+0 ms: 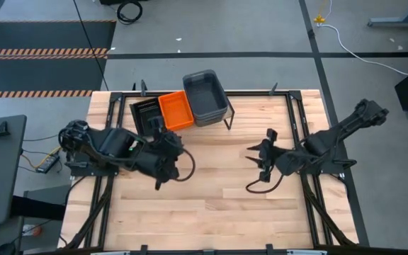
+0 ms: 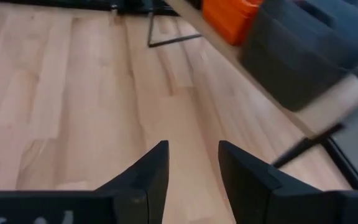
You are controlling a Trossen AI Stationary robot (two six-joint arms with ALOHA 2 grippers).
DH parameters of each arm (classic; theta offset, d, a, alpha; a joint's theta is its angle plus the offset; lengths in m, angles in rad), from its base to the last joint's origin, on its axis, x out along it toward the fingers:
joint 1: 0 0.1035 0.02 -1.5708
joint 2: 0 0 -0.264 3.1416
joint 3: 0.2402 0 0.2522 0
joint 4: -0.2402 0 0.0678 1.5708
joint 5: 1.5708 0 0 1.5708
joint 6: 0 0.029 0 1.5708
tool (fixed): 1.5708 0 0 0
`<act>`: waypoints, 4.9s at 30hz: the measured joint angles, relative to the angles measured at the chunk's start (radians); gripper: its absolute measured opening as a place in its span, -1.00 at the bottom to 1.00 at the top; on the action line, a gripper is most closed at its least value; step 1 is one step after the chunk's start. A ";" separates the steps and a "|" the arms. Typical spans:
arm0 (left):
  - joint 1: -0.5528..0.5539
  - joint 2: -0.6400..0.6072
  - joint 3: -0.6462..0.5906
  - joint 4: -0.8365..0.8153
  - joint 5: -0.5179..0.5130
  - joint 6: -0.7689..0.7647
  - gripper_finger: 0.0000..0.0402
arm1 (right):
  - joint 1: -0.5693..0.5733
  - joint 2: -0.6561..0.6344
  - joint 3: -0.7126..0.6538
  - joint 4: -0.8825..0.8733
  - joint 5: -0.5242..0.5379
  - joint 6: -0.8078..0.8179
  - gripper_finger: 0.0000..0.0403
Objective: Stack baskets on shelf by color
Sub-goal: Return to Home Position
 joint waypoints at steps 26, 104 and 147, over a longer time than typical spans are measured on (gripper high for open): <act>0.215 -0.244 -0.781 1.078 0.639 0.355 -0.42 | -0.094 -0.373 -0.085 0.098 -0.143 -0.238 -0.95; 0.196 -1.580 -2.047 1.556 0.768 0.271 -0.98 | -0.347 -0.978 -0.888 0.620 -0.572 -0.323 -0.95; 0.196 -1.580 -2.046 1.500 0.650 0.303 -0.89 | -0.348 -0.978 -0.888 0.620 -0.576 -0.320 -0.95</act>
